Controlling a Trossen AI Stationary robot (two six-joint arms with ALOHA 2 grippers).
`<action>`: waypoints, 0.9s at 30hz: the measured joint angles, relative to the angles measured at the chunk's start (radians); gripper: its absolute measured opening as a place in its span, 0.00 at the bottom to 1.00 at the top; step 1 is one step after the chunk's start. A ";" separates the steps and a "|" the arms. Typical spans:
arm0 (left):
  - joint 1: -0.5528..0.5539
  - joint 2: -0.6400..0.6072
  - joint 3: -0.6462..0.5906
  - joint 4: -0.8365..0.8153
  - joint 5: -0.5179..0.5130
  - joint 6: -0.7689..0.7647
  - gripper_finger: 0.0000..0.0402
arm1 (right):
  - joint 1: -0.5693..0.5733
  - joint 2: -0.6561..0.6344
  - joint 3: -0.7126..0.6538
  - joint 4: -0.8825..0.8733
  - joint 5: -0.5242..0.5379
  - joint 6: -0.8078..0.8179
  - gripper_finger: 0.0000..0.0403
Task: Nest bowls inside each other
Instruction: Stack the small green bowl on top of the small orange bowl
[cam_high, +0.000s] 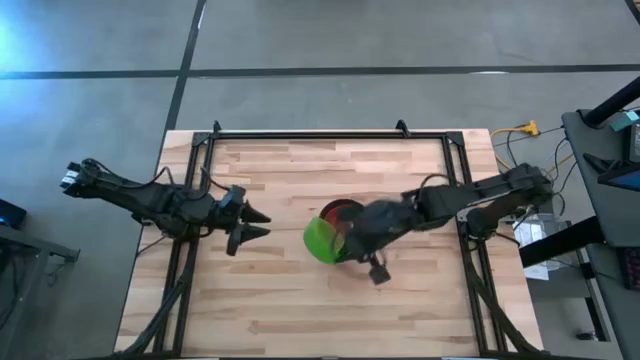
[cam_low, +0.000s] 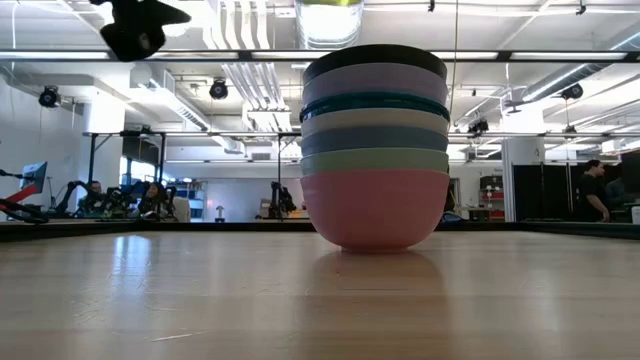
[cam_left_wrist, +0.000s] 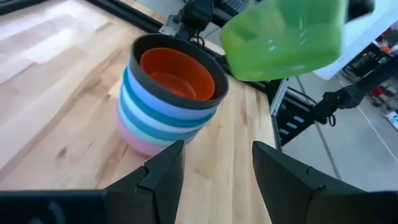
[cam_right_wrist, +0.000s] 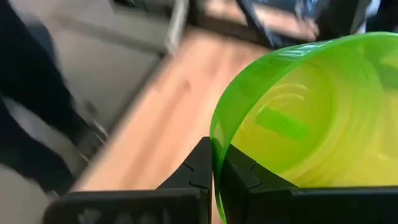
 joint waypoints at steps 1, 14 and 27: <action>-0.004 -0.018 -0.006 -0.015 -0.007 0.000 0.43 | 0.009 0.030 0.039 -0.060 0.043 -0.025 0.02; -0.012 -0.160 -0.103 -0.020 -0.011 -0.034 0.43 | 0.033 0.318 0.417 -0.604 0.418 -0.126 0.02; -0.028 -0.161 -0.142 -0.013 -0.003 -0.053 0.43 | 0.033 0.440 0.468 -0.837 0.474 -0.032 0.02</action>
